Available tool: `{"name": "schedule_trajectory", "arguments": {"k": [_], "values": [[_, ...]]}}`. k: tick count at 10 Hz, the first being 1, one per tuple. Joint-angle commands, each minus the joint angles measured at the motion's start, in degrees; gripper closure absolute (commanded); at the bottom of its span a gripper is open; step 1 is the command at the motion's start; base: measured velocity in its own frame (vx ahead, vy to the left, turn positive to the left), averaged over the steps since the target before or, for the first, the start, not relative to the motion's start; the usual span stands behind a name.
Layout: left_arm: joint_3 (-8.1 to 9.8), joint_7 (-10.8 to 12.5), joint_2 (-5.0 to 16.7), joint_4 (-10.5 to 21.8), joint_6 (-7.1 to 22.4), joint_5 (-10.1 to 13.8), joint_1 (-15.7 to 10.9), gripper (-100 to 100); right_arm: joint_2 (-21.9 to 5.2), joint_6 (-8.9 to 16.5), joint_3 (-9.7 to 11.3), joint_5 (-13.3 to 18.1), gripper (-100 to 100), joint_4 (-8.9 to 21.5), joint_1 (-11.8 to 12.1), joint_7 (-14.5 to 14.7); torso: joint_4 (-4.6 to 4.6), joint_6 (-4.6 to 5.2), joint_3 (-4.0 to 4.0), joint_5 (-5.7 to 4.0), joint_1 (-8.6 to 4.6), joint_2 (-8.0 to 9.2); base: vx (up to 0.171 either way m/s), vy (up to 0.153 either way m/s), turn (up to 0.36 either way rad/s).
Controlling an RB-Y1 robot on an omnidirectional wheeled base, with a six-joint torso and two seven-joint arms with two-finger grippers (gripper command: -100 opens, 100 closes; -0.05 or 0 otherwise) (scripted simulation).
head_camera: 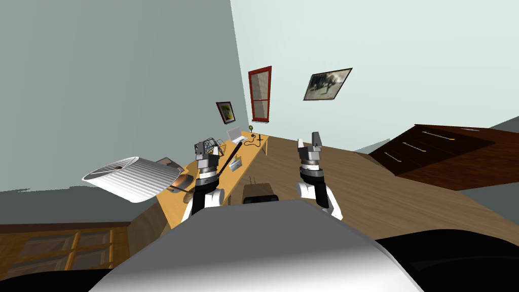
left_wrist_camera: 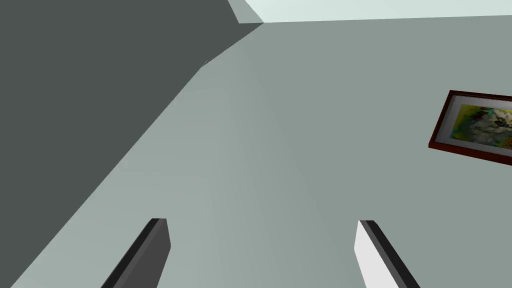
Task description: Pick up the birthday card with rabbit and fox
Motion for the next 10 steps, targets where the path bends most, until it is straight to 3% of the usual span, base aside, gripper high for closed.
{"name": "schedule_trajectory", "arguments": {"k": [1,6,10], "values": [[0.22,0.1,1.8,0.3,0.6,0.1,0.1,-100,0.0,0.0,0.0,0.0,0,0.0,0.0,0.0,0.0,0.0,0.0,0.0,0.0,0.0,0.018,-0.017,0.026],[2.01,1.0,8.0,2.5,5.0,1.0,1.1,-100,0.0,0.0,0.0,0.0,0,0.0,0.0,0.0,-0.05,-0.01,-0.13,-0.05,-0.23,-0.23,0.057,-0.057,0.064],[4.28,2.4,11.2,5.5,10.7,2.0,2.7,-100,0.0,0.0,0.0,0.0,0,0.0,0.0,0.0,-0.08,-0.01,-0.21,-0.1,-0.43,-0.36,0.089,-0.12,0.106]]}}
